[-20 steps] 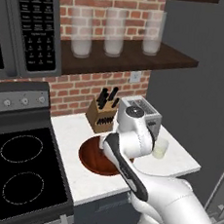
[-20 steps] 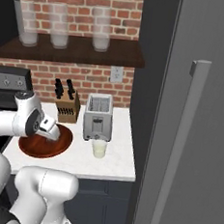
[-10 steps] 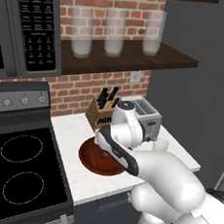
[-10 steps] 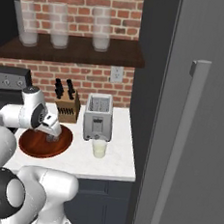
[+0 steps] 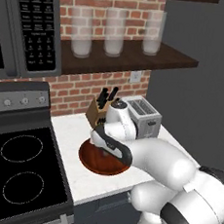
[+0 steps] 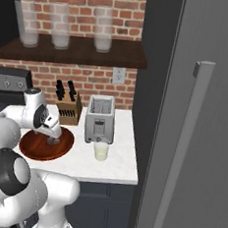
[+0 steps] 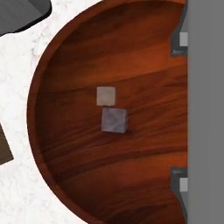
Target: Grab a lemon wedge from the fridge and one ice cube from the ice bowl, and put them in the glass of lemonade.
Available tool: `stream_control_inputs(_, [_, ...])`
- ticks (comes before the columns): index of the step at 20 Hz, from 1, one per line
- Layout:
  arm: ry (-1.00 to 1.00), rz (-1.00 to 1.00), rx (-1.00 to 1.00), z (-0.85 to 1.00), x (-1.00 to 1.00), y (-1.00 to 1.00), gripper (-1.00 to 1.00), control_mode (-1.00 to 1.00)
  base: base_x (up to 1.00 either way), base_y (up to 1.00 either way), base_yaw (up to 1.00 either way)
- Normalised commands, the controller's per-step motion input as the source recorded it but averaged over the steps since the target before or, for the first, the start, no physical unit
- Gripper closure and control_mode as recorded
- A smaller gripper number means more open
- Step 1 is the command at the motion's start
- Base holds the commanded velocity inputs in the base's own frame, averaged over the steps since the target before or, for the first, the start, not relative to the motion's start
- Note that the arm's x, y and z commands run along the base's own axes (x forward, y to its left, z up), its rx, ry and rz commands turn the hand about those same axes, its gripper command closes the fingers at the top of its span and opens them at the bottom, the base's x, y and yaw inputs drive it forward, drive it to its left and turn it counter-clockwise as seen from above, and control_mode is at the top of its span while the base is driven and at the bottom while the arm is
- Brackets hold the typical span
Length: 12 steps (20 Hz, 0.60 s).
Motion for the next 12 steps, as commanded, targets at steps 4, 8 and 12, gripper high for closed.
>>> stream_control_inputs(4, [0.00,-0.02,0.00,-0.22,0.04,0.00,-1.00,-1.00,0.00,0.00,0.00])
stream_control_inputs(8, [0.00,-0.01,0.00,-0.21,0.04,0.00,-1.00,-1.00,0.00,0.00,0.00])
stream_control_inputs(12, [0.00,0.00,0.00,-0.23,0.07,0.00,-1.00,-1.00,0.00,0.00,0.00])
